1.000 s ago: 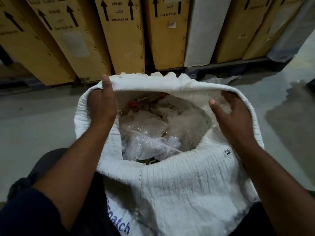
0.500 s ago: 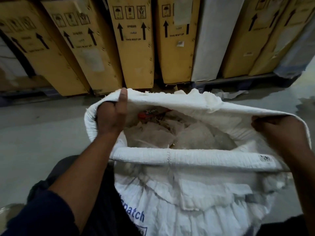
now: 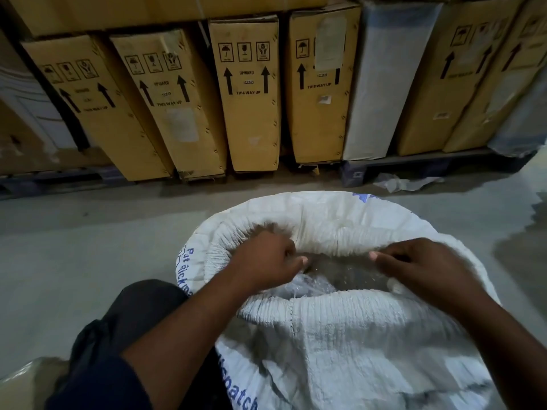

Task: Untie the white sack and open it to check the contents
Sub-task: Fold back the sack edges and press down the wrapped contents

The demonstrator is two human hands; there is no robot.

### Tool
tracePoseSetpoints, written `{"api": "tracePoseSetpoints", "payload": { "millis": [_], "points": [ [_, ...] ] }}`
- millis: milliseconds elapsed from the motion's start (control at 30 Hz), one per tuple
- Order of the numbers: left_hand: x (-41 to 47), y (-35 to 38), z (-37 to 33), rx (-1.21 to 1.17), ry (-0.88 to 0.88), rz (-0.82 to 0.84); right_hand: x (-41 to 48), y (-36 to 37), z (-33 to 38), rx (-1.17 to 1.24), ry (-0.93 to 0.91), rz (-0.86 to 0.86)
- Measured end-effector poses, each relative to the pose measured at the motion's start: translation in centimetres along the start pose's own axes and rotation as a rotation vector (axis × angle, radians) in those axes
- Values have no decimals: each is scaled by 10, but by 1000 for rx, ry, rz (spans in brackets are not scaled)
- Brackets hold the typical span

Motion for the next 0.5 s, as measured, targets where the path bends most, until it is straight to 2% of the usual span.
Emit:
{"api": "tracePoseSetpoints", "payload": {
  "millis": [167,233,333,433,500],
  "points": [
    [-2,-11,34,-317,-96,-95,13,-2,-22,636,97,90],
    [-2,-16,42,-457,-124,-167,16,-7,-22,794,133,91],
    [2,-33,56,-510,-156,-262,21,-18,-28,825,145,22],
    [-3,-57,89,-516,-276,-425,25,-24,-39,738,204,-37],
    [-6,-63,104,-544,-314,-475,30,-27,-45,684,214,-77]
  ]
}}
Point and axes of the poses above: each hand's wrist, its own x-axis towards the middle knuckle, its own y-axis out of the palm, z = x × y, the point moved 10 cm from there along x, towards the middle knuckle, and after that the axes turned 14 degrees about y, right-handed, at the moved point
